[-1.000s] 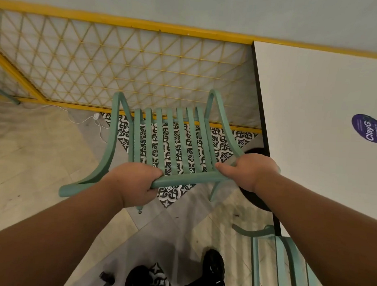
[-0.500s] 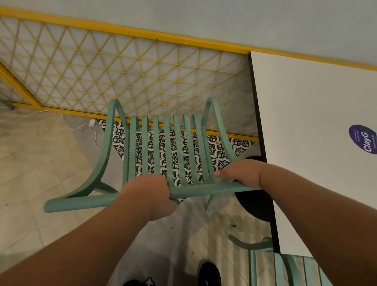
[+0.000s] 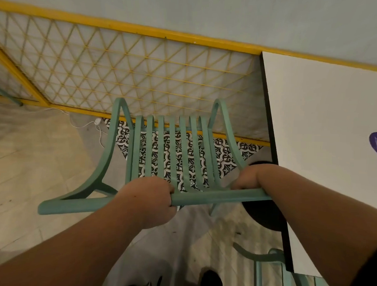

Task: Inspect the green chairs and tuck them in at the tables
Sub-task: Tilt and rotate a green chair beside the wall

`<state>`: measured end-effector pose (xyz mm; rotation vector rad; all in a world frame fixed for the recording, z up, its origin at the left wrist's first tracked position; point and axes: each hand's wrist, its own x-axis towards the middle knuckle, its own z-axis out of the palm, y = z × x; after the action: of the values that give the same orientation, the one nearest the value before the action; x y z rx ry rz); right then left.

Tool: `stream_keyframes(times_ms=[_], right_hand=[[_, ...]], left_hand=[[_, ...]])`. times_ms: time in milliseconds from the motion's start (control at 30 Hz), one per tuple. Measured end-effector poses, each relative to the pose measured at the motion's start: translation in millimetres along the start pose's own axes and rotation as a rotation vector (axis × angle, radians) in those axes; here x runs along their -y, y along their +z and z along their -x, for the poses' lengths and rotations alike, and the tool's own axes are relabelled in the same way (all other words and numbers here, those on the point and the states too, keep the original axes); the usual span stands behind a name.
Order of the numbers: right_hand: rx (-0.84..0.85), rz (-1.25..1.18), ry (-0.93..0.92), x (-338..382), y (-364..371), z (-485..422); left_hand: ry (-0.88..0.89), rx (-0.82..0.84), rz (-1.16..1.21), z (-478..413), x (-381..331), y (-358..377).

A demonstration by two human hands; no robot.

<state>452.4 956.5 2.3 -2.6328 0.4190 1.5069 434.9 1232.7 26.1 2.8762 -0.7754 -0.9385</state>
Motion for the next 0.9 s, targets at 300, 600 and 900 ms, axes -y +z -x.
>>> stream_keyframes(times_ms=[300, 600, 900], right_hand=[[0.000, -0.043, 0.009, -0.6, 0.5, 8.5], [0.044, -0.035, -0.016, 14.5, 13.7, 16.0], [0.112, -0.017, -0.122, 36.8, 29.3, 28.3]], left_hand=[[0.027, -0.050, -0.016, 0.5, 3.0, 2.1], [0.034, -0.051, -0.070, 10.1, 24.6, -2.9], [0.082, -0.015, -0.146, 12.6, 54.0, -13.0]])
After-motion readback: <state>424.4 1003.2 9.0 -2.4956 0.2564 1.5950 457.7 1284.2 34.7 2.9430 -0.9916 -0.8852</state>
